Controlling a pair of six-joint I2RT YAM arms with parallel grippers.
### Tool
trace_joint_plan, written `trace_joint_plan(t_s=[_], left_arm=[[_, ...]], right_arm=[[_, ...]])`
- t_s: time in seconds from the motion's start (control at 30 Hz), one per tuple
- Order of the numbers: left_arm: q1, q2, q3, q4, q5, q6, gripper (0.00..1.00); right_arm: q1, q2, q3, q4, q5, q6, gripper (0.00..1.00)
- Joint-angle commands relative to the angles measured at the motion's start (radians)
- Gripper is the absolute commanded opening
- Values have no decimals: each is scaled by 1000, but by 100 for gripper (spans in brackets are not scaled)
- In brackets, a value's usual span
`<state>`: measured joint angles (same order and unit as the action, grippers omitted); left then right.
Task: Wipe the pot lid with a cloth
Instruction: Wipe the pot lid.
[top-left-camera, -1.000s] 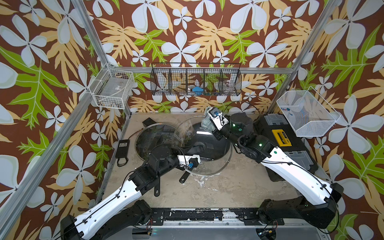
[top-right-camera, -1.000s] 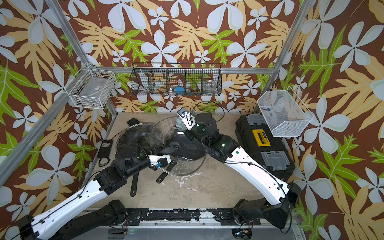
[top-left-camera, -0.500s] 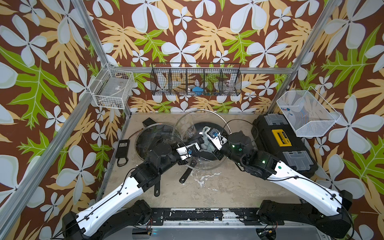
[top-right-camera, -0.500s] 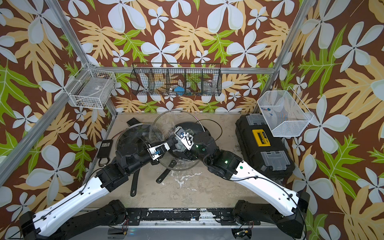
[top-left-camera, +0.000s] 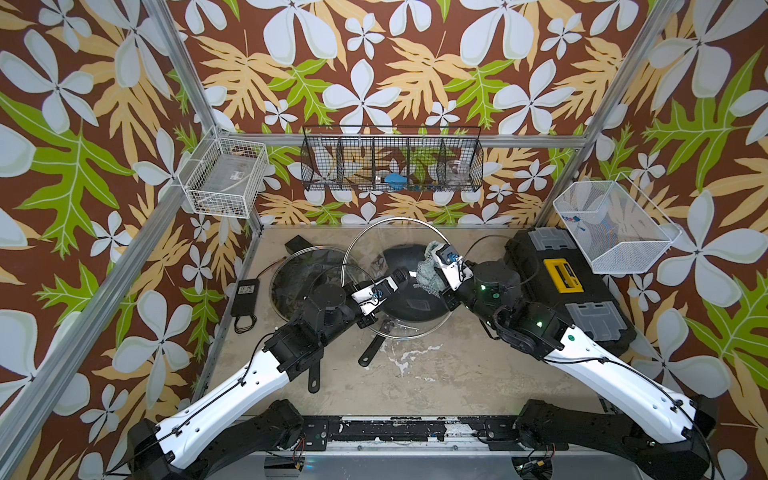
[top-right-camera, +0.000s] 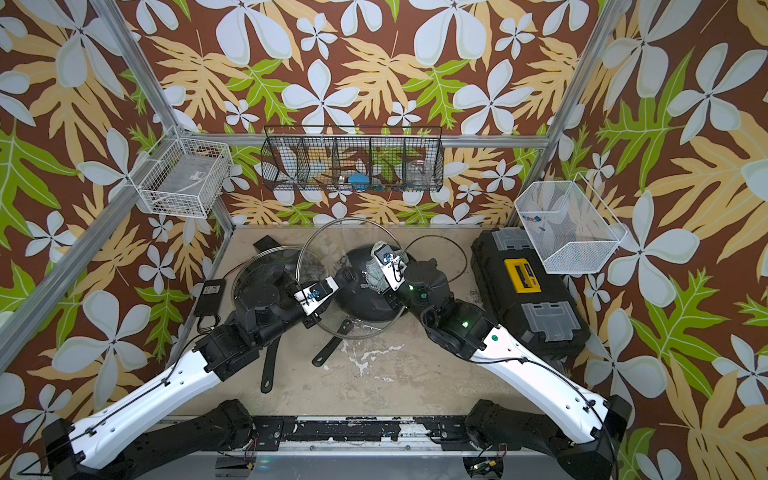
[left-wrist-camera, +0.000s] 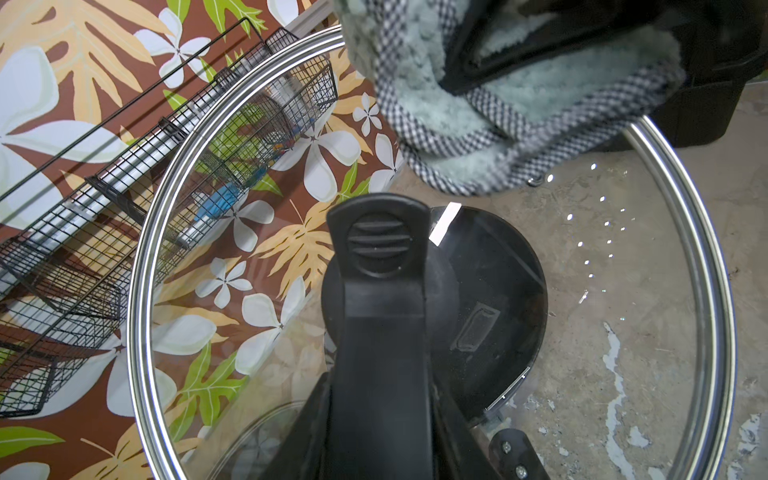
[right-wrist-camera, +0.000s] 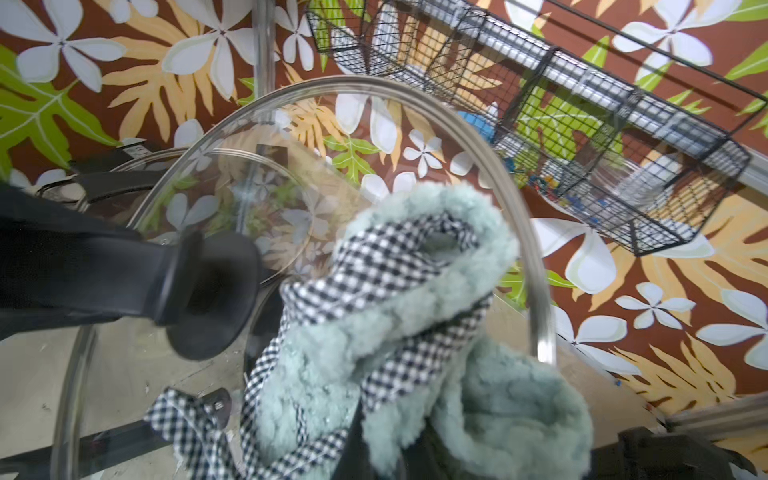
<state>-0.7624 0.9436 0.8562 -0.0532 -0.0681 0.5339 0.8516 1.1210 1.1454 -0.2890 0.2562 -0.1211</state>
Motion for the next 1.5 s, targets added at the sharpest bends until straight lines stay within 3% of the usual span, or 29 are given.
trace_joint_plan(t_s=[0.0,0.2,0.3,0.57,0.73,0.8,1.07,1.17,1.23,1.3,1.47], left_arm=[[-3,-1,29,220,2,-126,0],[-2,6,34,250,-1,-239,0],[-3,7,33,251,8,-247,0],[-2,4,31,246,27,-238,0],[-2,13,37,245,9,-244,0],[-2,21,51,235,-11,-261,0],[-2,66,108,212,-56,-361,0],[-2,73,113,213,-61,-367,0],[-1,68,109,212,-63,-358,0],[-1,64,107,209,-69,-349,0],[-1,48,85,211,-50,-255,0]], right_arm=[[73,19,-30,9,-17,32,0],[163,73,-56,50,-29,66,0],[160,70,-50,52,36,54,0],[-80,18,24,25,31,-2,0],[-98,46,82,-3,-22,-39,0],[-74,47,68,-15,-68,-17,0],[172,68,-45,40,-26,68,0],[199,91,-45,49,-36,80,0],[199,90,-38,43,22,74,0],[178,75,-31,32,73,51,0],[25,14,1,2,51,13,0]])
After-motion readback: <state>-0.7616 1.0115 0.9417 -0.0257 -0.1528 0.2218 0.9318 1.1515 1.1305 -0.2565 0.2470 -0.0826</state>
